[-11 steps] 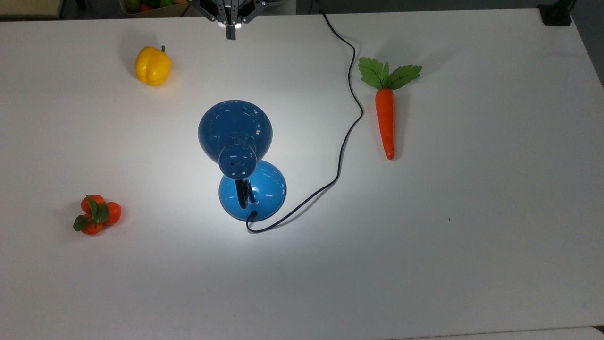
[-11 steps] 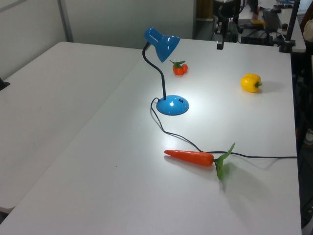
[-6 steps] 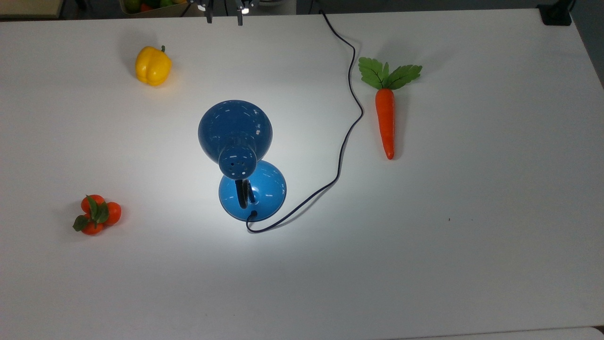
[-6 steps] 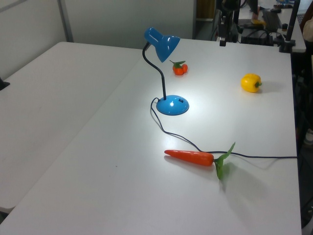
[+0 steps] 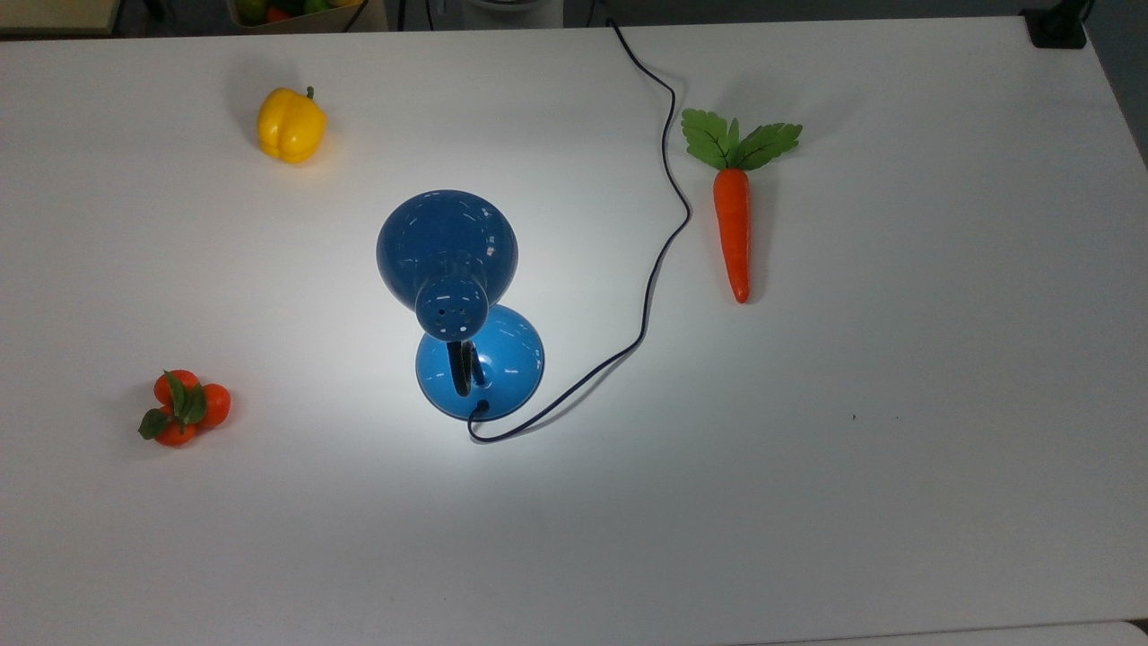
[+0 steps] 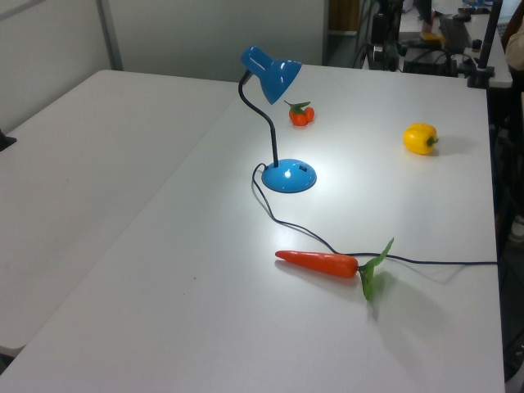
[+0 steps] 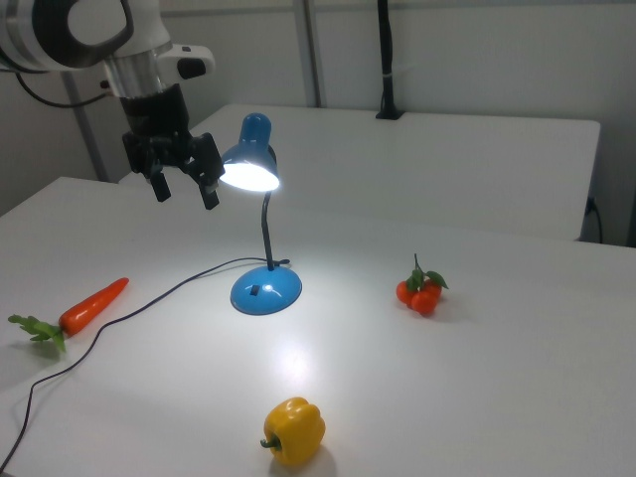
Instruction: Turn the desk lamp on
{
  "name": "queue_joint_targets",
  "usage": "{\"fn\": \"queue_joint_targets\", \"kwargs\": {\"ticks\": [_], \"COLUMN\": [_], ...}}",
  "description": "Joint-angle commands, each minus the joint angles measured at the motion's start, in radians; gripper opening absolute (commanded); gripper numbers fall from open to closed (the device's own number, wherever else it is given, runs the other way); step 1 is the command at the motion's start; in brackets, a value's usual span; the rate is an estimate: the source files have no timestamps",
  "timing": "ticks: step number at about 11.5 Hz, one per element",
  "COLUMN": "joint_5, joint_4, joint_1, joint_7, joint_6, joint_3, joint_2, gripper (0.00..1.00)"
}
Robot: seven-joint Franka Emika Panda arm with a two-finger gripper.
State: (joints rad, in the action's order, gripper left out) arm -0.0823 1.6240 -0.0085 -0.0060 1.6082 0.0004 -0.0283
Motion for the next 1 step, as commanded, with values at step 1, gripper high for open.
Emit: {"fn": "queue_joint_targets", "kwargs": {"ticks": [1], "joint_5": [0.010], "joint_4": [-0.003], "joint_1": [-0.002], "joint_7": [-0.016], "joint_6": [-0.030], "joint_3": [0.003], "joint_2": [-0.013], "gripper": [1.00]}}
